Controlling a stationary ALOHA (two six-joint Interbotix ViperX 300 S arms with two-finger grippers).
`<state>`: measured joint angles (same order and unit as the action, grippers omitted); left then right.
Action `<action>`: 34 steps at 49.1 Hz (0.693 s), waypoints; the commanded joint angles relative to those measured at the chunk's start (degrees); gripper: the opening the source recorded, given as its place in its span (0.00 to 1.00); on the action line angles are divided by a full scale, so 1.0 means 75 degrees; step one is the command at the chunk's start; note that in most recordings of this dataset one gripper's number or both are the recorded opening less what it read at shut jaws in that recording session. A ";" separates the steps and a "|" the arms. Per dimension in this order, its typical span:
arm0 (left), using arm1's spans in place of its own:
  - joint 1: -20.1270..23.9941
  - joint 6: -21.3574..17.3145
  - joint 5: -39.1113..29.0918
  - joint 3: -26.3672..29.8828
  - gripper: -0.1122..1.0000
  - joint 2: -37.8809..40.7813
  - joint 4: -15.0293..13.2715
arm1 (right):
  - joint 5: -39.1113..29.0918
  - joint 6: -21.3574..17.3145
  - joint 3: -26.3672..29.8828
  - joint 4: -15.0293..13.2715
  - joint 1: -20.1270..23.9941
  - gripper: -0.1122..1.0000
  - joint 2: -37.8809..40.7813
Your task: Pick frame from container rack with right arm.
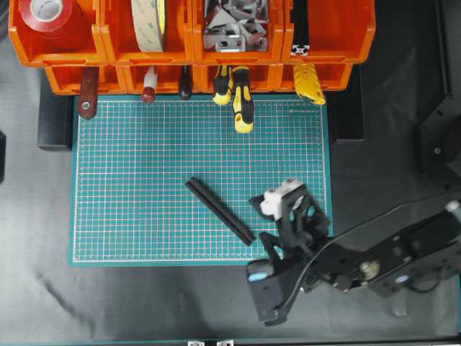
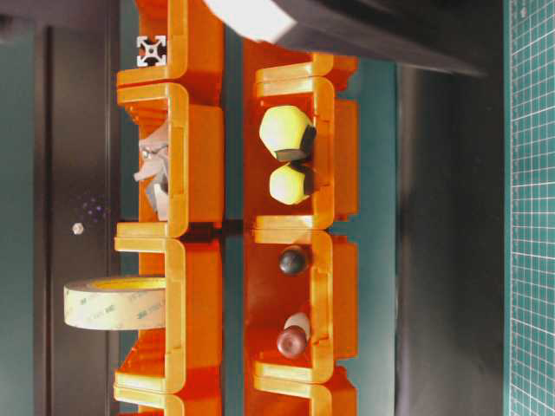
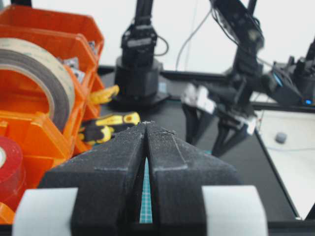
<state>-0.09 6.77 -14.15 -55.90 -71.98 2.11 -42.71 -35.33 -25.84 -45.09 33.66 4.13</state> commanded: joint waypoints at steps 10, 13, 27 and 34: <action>0.0012 0.0023 -0.0211 0.0281 0.10 -0.0023 0.0023 | -0.0727 -0.0609 -0.0152 -0.0105 -0.0082 0.85 -0.1816; 0.0012 0.0023 -0.0211 0.0281 0.10 -0.0012 0.0012 | -0.0809 -0.0715 -0.0176 -0.0141 -0.0082 0.85 -0.2086; 0.0012 0.0023 -0.0434 0.0281 0.10 -0.0035 0.0012 | -0.0773 -0.1664 -0.0574 -0.0199 -0.0188 0.85 -0.3152; 0.0012 0.0023 -0.0656 0.0305 0.10 -0.0059 0.0012 | -0.0539 -0.2285 -0.0926 -0.0293 -0.0223 0.85 -0.3785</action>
